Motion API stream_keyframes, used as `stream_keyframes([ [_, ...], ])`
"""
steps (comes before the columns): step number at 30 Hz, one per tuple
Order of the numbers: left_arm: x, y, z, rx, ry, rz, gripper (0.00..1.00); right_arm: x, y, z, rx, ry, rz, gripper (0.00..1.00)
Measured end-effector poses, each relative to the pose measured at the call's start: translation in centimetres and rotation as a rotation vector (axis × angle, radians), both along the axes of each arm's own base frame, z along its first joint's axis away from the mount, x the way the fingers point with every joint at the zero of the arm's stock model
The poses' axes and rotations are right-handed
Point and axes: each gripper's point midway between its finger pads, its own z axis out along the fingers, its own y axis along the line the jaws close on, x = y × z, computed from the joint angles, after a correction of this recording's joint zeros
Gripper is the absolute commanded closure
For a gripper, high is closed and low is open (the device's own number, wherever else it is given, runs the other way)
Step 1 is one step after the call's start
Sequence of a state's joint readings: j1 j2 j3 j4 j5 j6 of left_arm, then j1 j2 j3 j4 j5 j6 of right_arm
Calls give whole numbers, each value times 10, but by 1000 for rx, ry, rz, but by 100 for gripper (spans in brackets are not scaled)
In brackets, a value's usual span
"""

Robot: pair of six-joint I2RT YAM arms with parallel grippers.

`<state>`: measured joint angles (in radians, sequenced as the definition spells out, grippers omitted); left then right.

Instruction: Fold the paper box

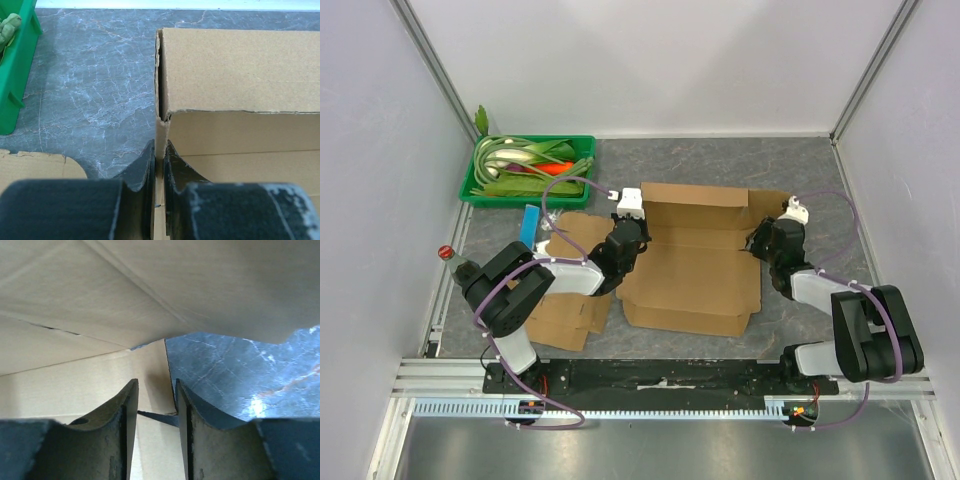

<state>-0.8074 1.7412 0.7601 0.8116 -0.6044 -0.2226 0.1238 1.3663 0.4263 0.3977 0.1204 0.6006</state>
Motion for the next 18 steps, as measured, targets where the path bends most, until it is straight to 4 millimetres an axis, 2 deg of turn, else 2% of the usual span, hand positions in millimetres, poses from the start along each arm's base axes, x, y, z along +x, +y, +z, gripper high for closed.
stream_keyframes([
  [9,-4,-8,1,5,3,-15,98,-2,35,24,-2,-73,103,58],
  [12,-6,-10,1,6,3,-21,98,-3,43,19,-2,-62,122,57],
  [18,-7,-12,1,11,2,-22,98,0,55,-7,64,-11,126,54],
])
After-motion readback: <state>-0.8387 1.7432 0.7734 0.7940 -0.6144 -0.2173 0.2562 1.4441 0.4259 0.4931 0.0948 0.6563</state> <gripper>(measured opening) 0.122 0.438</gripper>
